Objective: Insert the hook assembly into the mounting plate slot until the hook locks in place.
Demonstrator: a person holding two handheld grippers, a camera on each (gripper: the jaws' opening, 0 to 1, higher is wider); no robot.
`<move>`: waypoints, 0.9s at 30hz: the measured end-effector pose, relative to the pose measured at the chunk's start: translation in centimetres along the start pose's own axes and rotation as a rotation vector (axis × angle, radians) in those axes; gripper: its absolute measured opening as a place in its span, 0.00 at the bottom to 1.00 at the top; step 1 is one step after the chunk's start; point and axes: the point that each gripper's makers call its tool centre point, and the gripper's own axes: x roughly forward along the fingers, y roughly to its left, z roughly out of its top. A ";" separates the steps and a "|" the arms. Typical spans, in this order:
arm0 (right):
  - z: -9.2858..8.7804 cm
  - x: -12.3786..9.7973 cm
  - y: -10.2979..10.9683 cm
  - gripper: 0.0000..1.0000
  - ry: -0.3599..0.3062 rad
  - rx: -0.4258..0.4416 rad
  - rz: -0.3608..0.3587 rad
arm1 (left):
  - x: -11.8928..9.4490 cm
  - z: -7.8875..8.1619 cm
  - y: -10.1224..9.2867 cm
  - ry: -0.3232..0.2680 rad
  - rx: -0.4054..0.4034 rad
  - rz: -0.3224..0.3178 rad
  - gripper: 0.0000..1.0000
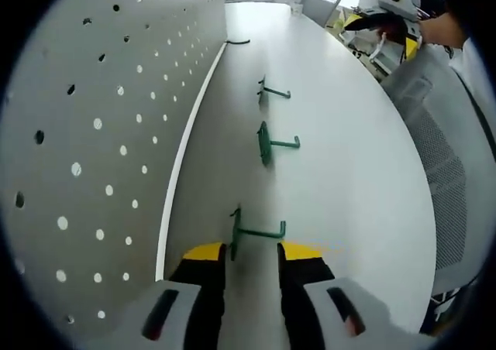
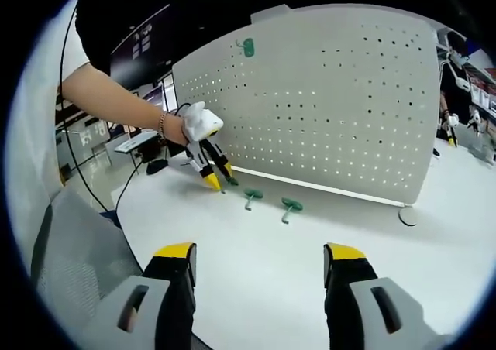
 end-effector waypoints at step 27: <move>0.2 -0.1 -0.3 0.64 -0.013 0.019 -0.010 | 0.1 0.0 1.0 0.016 -0.044 0.089 0.04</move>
